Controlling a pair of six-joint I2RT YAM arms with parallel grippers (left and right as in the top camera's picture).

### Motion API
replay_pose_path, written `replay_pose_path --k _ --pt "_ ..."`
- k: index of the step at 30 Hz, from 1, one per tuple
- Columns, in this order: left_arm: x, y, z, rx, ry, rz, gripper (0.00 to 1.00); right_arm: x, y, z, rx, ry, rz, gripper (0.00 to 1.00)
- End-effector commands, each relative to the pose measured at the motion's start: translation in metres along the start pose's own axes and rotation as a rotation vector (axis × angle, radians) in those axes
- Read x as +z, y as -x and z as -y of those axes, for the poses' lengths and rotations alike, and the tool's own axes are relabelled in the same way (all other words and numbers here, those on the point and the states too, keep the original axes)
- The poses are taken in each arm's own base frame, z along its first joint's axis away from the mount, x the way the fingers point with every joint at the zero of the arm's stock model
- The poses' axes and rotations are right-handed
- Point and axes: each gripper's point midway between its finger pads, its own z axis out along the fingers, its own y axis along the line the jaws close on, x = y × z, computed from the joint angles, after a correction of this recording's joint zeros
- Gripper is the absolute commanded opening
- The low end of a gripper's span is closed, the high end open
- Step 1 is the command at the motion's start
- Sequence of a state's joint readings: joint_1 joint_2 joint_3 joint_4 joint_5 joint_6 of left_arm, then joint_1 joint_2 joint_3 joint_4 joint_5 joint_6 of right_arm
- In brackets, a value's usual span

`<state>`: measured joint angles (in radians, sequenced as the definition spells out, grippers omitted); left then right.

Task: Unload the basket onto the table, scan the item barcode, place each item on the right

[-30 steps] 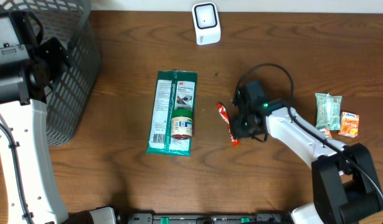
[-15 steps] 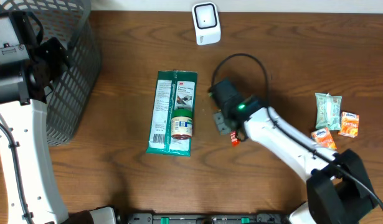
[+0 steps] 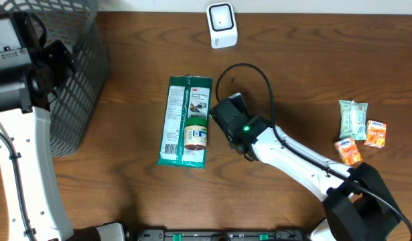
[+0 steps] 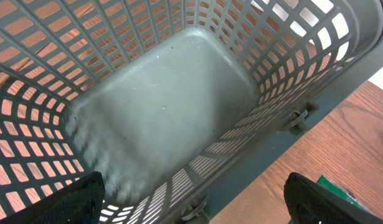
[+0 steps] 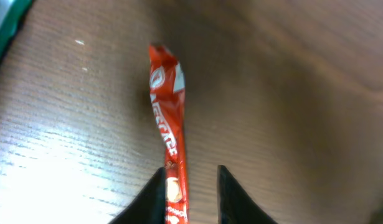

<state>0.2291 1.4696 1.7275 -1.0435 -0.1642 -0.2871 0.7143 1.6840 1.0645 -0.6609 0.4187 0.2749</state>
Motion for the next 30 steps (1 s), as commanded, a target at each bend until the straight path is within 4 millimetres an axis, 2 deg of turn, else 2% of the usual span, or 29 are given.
replay_pose_path --k 1,4,9,11,13,16,20,24,26,30 --pt "-0.001 0.003 -0.004 0.004 0.013 0.01 0.93 0.009 -0.009 0.0 0.077 0.098 -0.064 0.09" --pt "-0.001 0.003 -0.004 0.004 0.014 0.01 0.92 0.016 -0.009 0.008 0.155 0.178 -0.101 0.06" --pt "-0.001 0.003 -0.004 0.004 0.014 0.01 0.92 0.017 -0.01 0.005 0.218 0.437 -0.157 0.18" --pt "-0.001 0.003 -0.004 0.004 0.014 0.01 0.93 0.017 -0.011 0.006 0.22 0.492 -0.158 0.19" --pt "-0.001 0.003 -0.004 0.004 0.014 0.01 0.92 0.019 -0.013 0.005 0.23 0.528 -0.158 0.19" --pt "-0.001 0.003 -0.004 0.004 0.014 0.01 0.93 0.018 -0.016 -0.007 0.185 0.603 -0.136 0.24" --pt "-0.001 0.003 -0.004 0.004 0.014 0.01 0.92 0.028 -0.023 -0.013 0.179 0.611 -0.111 0.24" --pt "-0.001 0.003 -0.004 0.004 0.014 0.01 0.92 0.036 -0.03 -0.015 0.182 0.611 -0.091 0.17" --pt "-0.001 0.003 -0.004 0.004 0.014 0.01 0.93 0.038 -0.029 -0.012 0.182 0.589 -0.087 0.01" --pt "-0.001 0.003 -0.004 0.004 0.014 0.01 0.92 0.033 -0.015 0.011 0.193 0.493 -0.051 0.01"
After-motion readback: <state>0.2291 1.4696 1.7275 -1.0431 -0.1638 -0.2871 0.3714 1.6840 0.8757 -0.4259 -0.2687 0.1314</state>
